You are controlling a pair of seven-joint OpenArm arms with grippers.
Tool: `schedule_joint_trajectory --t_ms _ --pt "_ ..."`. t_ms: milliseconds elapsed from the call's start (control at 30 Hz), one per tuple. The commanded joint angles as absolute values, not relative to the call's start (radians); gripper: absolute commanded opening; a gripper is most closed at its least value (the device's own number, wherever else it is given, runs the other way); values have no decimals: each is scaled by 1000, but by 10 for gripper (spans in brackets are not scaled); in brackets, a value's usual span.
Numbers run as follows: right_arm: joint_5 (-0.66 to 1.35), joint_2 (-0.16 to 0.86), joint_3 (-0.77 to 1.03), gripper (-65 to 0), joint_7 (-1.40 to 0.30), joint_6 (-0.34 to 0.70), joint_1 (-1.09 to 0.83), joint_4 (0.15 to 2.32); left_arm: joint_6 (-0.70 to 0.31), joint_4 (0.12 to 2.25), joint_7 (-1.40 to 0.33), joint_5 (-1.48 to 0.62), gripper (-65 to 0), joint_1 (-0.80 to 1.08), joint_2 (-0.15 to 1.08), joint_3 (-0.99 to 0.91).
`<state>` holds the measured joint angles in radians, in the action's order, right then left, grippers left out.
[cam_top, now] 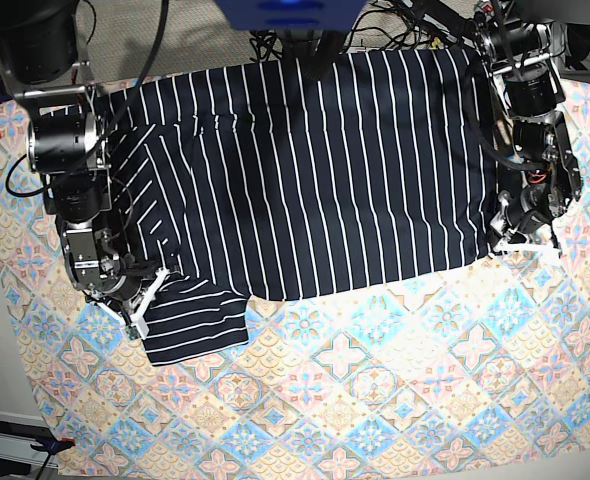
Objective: Fold the T-shirt properly
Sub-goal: 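Grasp the shirt's side edges with both grippers near the hem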
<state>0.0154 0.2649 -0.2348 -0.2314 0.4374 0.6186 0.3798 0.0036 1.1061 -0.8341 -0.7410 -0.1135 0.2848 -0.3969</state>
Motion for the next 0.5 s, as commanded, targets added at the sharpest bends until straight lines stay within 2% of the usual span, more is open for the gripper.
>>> schedule_joint_trajectory --t_ms 0,167,467 --pt "27 275 -231 -650 -211 437 657 397 -2 1124 -825 -753 -650 -130 302 -401" --pt "28 297 -165 -643 -232 438 642 499 -2 1124 -823 -753 -650 -130 302 -401" --pt "27 312 21 -643 -417 512 526 762 -2 1124 -823 -753 -650 -131 302 -401"
